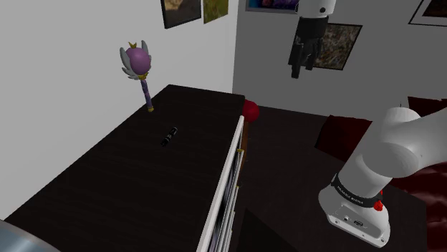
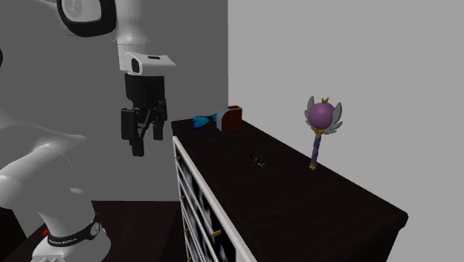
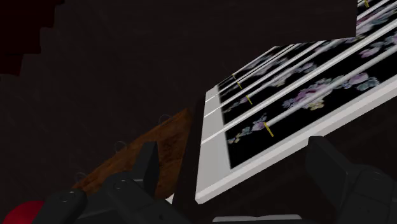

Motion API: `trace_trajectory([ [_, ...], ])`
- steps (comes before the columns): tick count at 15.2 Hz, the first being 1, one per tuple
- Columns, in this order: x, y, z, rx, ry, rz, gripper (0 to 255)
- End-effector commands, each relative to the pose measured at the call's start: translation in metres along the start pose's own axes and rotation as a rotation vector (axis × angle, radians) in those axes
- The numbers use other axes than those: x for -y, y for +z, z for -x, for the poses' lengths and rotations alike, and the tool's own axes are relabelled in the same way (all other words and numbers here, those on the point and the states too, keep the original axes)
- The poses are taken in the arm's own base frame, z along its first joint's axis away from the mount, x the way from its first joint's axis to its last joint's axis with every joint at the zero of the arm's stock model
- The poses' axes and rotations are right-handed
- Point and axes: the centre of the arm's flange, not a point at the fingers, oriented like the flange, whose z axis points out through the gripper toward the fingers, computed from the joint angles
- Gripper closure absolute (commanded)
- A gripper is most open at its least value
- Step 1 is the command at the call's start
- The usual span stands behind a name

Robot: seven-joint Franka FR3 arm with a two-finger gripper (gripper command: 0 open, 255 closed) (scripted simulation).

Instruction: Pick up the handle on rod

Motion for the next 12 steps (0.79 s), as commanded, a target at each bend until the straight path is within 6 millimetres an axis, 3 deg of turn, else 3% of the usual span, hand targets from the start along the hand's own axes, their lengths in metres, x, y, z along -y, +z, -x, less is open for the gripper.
trace_trajectory([
  [1, 0.0, 0.0, 0.0, 0.0, 0.0, 0.0, 0],
  [12, 0.12, 0.048, -0.05, 0.055, 0.276, -0.059, 0],
])
